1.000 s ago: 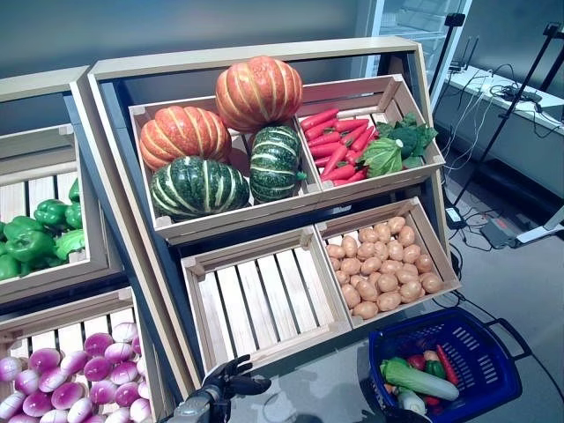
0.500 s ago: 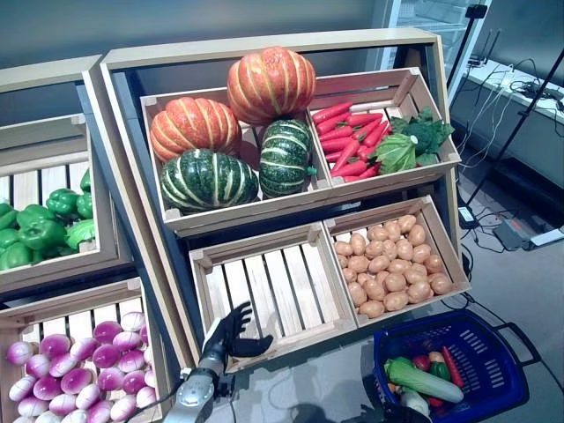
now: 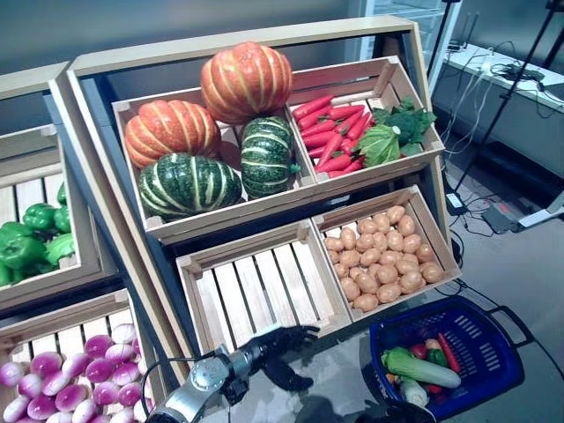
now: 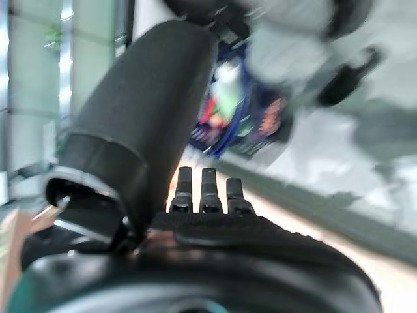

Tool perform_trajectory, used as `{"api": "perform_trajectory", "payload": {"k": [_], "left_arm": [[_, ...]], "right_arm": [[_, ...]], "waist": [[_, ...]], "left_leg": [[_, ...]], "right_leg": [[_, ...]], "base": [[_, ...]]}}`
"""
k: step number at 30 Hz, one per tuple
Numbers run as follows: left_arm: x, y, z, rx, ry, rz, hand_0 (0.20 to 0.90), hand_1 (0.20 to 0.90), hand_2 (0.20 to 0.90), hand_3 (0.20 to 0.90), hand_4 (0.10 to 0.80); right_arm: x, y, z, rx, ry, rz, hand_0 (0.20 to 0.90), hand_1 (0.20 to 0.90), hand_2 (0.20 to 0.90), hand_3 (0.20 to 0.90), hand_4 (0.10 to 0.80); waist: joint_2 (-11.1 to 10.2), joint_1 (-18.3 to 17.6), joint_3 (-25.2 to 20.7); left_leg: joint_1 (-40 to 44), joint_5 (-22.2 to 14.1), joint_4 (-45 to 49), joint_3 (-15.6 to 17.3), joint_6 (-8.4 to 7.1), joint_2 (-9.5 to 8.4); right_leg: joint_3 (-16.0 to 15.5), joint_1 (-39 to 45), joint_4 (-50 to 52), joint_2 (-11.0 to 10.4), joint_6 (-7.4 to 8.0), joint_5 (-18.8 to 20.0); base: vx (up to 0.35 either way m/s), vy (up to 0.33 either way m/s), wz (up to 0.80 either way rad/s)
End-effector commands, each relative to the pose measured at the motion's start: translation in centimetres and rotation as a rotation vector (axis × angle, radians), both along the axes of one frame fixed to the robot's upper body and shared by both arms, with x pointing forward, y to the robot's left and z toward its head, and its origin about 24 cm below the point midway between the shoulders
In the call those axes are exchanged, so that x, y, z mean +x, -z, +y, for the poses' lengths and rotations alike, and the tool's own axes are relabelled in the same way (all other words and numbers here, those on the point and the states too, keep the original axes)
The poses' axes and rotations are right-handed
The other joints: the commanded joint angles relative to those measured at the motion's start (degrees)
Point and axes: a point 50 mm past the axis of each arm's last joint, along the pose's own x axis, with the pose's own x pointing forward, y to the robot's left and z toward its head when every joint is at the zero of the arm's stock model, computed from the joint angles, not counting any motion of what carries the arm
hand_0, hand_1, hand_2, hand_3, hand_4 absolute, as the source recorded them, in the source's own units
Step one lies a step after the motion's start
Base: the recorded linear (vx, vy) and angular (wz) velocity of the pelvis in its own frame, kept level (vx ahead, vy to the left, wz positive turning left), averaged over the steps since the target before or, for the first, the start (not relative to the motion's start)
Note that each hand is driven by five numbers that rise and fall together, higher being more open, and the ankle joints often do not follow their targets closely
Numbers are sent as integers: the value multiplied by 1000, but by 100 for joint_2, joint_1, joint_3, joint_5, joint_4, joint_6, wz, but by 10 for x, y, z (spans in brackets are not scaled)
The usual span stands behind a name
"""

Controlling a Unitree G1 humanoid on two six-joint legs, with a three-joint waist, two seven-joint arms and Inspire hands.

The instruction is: Put vegetables into the basket

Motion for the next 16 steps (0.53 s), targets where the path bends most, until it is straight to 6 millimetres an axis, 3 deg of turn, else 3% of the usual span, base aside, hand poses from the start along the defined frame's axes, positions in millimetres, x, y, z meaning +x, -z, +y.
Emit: {"api": "perform_trajectory", "payload": {"k": [1, 7, 16], "left_arm": [[31, -5, 21, 97, -101, -56, 900, 900, 900, 900, 800], [-4, 35, 35, 249, -282, 145, 900, 900, 900, 900, 800], [-26, 51, 48, 412, -355, 238, 900, 900, 900, 900, 800]], "right_arm": [[21, -4, 3, 5, -111, -37, 900, 900, 900, 900, 800], [27, -4, 12, 18, -105, -45, 900, 900, 900, 900, 800], [35, -5, 16, 23, -102, -71, 900, 900, 900, 900, 800]], "waist": [[-240, 31, 6], [-297, 111, 24], [-318, 191, 46]], "left_leg": [[118, -285, 50, 57, -84, 45], [79, -250, 50, -9, -76, 47], [67, -225, 50, -93, -73, 55]], "right_leg": [[-43, 377, 89, -220, 269, -141], [-91, 376, 86, -204, 241, -136], [-149, 405, 96, -195, 203, -166]], "base": [[1, -32, -2], [-4, -11, 0], [0, 0, 0]]}}
